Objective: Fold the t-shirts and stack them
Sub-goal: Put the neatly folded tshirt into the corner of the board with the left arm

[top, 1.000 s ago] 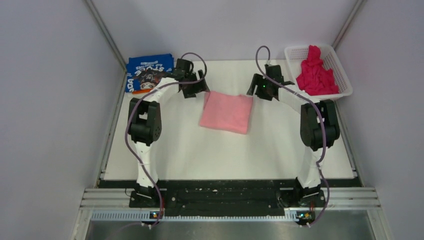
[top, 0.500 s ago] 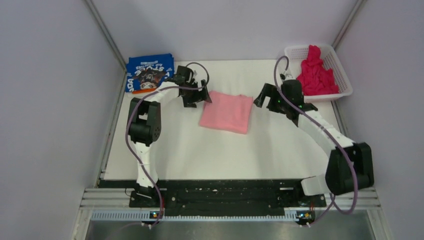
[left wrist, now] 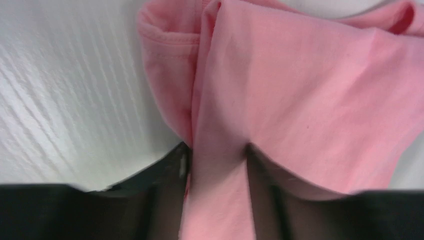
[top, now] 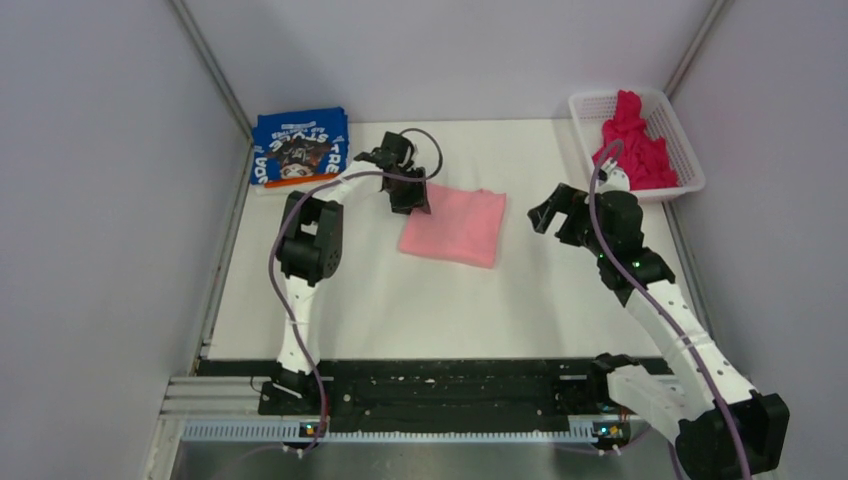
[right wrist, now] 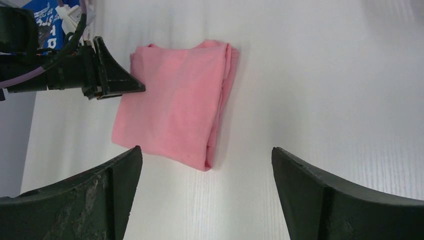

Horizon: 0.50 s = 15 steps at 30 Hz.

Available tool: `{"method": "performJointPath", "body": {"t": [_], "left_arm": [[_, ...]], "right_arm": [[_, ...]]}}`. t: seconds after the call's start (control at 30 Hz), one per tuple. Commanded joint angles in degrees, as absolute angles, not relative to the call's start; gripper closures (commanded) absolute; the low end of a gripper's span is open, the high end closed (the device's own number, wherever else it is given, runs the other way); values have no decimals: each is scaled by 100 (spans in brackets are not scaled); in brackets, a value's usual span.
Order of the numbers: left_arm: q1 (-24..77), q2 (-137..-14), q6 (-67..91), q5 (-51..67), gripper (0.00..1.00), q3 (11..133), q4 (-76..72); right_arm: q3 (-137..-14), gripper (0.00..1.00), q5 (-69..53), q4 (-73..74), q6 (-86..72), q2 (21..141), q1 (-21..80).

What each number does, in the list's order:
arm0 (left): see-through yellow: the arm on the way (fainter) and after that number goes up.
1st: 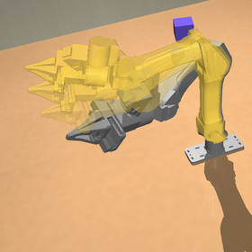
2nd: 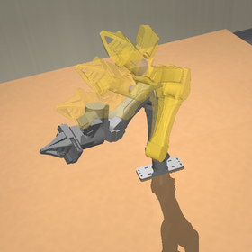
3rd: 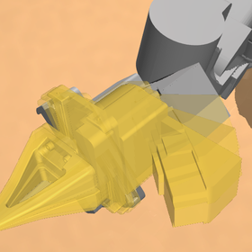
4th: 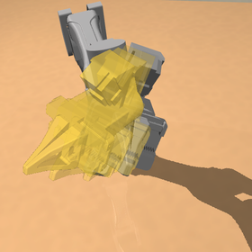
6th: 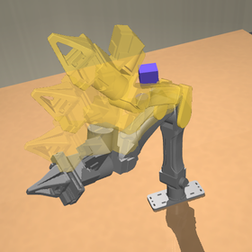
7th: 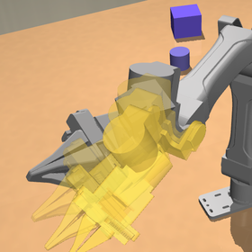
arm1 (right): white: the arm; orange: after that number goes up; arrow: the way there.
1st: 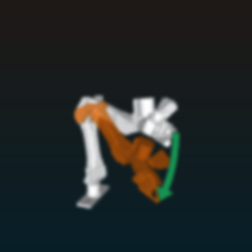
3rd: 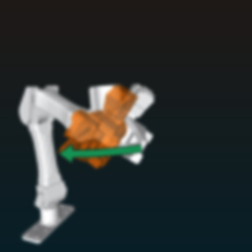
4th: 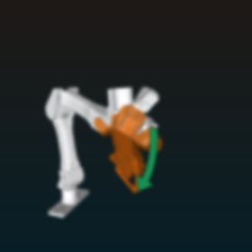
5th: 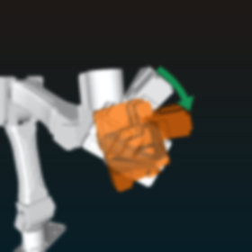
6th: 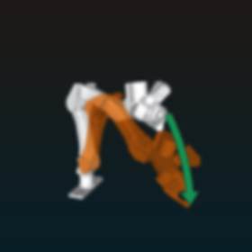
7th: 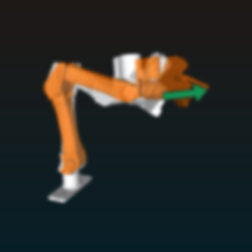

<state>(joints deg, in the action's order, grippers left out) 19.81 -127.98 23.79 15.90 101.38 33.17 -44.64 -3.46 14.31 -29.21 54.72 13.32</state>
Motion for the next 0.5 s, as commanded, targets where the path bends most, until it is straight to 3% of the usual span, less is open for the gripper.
{"method": "performJointPath", "body": {"t": [0.0,0.07,0.1,0.3,0.47], "left_arm": [[2405,-13164,2276,631,64,10483,3969],[2587,-13253,2218,-126,93,10716,4177],[2653,-13315,2212,-463,100,10887,4301],[2716,-13307,2136,-2186,100,11454,4522],[2717,-12925,1449,-3672,100,11460,3810]], "right_arm": [[-4378,1,-18,1498,-2960,5164,1309],[-4364,1,-18,1536,-2941,5059,1304],[-4353,1,-18,1538,-2922,5016,1301],[-4307,1,205,1532,-2820,4929,1302],[-4294,1,331,1548,-2775,4906,1307]]}}
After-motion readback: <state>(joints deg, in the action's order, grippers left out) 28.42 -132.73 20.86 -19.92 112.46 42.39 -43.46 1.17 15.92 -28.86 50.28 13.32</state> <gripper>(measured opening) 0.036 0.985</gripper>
